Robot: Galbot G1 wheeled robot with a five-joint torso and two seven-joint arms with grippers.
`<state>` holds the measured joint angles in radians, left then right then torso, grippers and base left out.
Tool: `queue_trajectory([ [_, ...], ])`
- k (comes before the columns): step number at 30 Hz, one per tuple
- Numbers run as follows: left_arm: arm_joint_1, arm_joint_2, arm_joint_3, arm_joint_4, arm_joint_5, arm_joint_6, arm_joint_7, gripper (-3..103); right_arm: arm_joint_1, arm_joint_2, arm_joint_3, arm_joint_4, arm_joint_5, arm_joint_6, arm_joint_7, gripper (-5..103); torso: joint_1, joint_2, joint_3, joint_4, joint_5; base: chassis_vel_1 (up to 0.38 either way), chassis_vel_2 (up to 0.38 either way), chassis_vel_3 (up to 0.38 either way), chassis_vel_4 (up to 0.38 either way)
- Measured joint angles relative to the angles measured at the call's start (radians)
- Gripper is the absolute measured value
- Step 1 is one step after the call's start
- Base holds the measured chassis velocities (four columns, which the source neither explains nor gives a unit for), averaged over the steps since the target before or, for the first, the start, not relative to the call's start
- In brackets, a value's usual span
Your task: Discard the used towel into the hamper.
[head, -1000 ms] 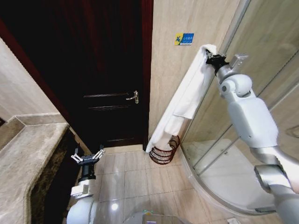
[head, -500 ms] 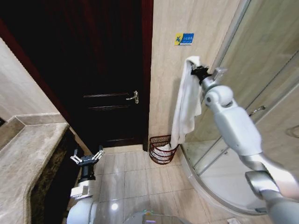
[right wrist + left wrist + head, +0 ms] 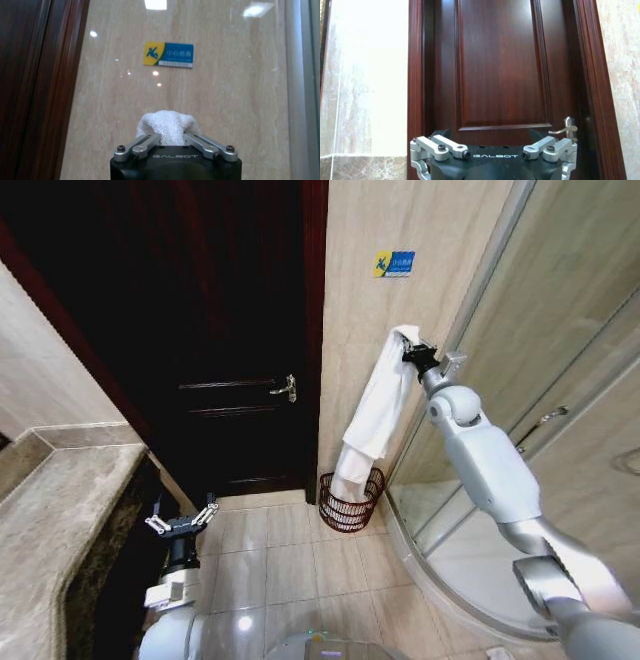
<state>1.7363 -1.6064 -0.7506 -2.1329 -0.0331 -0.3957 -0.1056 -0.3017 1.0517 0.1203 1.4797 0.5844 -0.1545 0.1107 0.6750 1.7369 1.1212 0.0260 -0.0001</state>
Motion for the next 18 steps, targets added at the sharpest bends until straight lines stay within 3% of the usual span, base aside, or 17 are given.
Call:
queue_trajectory([
  [10, 0.013, -0.002, -0.007, 0.004, -0.002, -0.027, 0.001, 100, -0.008, -0.012, 0.016, -0.088, -0.090, 0.064, -0.019, 4, 0.000, 0.000, 0.000, -0.0002, 0.0002, 0.000, 0.000, 0.000, 0.000],
  [18, 0.029, -0.002, -0.009, 0.003, 0.001, -0.042, 0.003, 100, -0.076, -0.011, 0.021, -0.069, -0.089, 0.091, -0.027, 4, 0.000, 0.000, 0.000, -0.0002, 0.0001, 0.000, 0.000, 0.000, 0.000],
])
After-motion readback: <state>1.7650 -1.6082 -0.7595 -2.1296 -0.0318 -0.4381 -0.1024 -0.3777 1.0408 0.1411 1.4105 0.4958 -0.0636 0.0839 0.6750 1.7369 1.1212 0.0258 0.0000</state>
